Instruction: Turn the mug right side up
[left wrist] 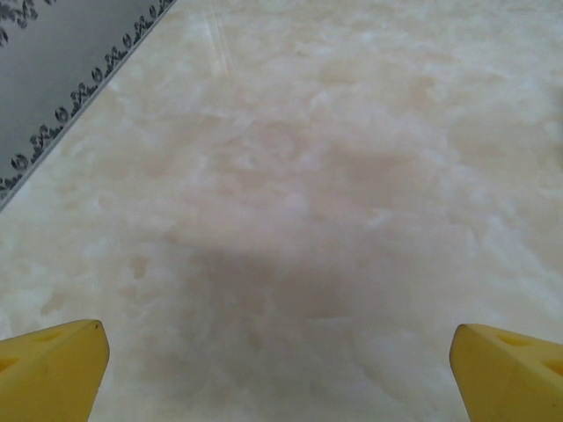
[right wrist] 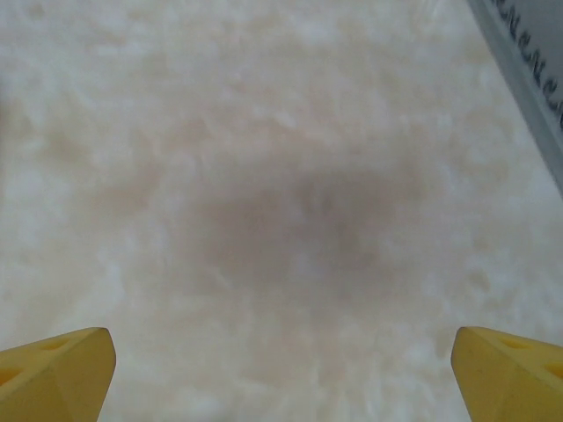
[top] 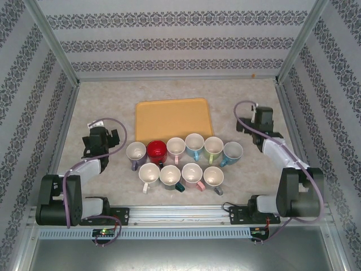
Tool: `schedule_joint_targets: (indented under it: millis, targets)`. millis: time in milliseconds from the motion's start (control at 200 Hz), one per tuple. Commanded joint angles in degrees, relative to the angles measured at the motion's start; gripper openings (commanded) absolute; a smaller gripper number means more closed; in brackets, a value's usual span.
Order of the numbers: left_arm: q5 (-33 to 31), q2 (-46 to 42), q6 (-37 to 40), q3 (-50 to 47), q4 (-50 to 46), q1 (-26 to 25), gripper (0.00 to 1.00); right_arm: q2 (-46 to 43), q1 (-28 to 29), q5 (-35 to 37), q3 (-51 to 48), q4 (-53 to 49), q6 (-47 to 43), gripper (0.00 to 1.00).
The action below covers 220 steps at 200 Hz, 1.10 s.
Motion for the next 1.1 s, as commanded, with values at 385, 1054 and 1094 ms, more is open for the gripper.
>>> schedule_joint_targets:
  millis: [385, 1054, 1094]
  targets:
    - [9.90, 14.06, 1.28, -10.68, 46.65, 0.71, 1.00, -0.27, -5.71, -9.90, -19.25, 44.24, 5.00, 0.98]
    - [5.87, 18.34, 5.59, -1.52, 34.13, -3.32, 1.00, 11.98, 2.79, 0.35, -18.32, 54.93, -0.60, 0.98]
    - [5.78, 18.37, 5.56, -1.39, 33.99, -3.29, 1.00, 11.63, 2.81, 0.40, -18.03, 53.98, -0.65, 0.98]
